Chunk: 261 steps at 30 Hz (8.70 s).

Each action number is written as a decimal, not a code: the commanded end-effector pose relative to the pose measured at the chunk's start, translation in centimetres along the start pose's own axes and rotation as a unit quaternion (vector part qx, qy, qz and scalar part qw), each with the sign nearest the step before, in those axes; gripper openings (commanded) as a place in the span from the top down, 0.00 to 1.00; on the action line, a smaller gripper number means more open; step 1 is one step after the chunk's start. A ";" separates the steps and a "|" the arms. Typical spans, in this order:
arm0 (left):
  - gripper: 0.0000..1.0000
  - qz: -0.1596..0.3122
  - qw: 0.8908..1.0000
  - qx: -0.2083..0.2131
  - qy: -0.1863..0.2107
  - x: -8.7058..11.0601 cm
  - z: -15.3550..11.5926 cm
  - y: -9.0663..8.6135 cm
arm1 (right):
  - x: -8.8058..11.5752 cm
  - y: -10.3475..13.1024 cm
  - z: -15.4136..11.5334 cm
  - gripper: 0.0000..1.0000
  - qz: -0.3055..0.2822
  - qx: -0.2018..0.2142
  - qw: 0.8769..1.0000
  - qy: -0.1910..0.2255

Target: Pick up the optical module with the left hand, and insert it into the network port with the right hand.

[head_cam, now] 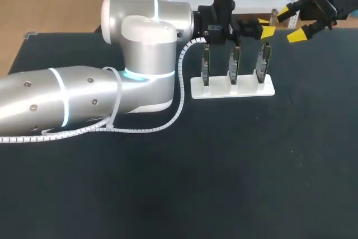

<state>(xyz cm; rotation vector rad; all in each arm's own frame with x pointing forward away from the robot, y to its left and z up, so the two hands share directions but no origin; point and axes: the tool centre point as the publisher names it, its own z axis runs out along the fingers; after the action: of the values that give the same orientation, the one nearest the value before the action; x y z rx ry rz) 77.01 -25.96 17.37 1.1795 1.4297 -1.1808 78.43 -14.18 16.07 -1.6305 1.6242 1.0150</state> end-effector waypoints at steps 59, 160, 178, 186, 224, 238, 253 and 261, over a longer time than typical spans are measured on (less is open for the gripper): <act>1.00 0.000 1.000 0.002 0.001 0.0 0.1 0.2 | -6.2 1.4 0.9 1.00 -0.028 -0.014 0.999 -0.029; 0.00 0.016 0.976 0.022 0.215 3.2 -2.3 0.8 | -6.0 0.6 1.2 1.00 -0.029 -0.015 0.999 -0.036; 0.00 0.016 0.976 0.022 0.215 3.2 -2.3 0.8 | -4.9 0.6 1.7 1.00 -0.021 -0.028 0.999 -0.027; 0.00 0.016 0.976 0.022 0.215 3.2 -2.3 0.8 | -4.5 0.9 2.0 1.00 -0.019 -0.029 0.999 -0.021; 0.00 0.016 0.976 0.022 0.215 3.2 -2.3 0.8 | -3.1 1.0 2.8 1.00 -0.009 -0.010 1.000 -0.013; 0.00 0.016 0.976 0.022 0.215 3.2 -2.3 0.8 | -3.6 1.0 2.6 1.00 -0.013 0.000 1.000 -0.012; 0.00 0.016 0.976 0.022 0.215 3.2 -2.3 0.8 | -3.5 1.2 2.6 1.00 -0.011 0.001 1.000 -0.011; 0.00 0.016 0.976 0.022 0.215 3.2 -2.3 0.8 | -3.2 1.0 2.6 1.00 -0.006 0.004 1.000 -0.010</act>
<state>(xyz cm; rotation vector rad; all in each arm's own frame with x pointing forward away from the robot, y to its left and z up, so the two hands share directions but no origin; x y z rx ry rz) 77.01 -23.17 14.32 1.5464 1.6936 -0.9733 77.68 -10.33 17.56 -1.6225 1.5974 1.0232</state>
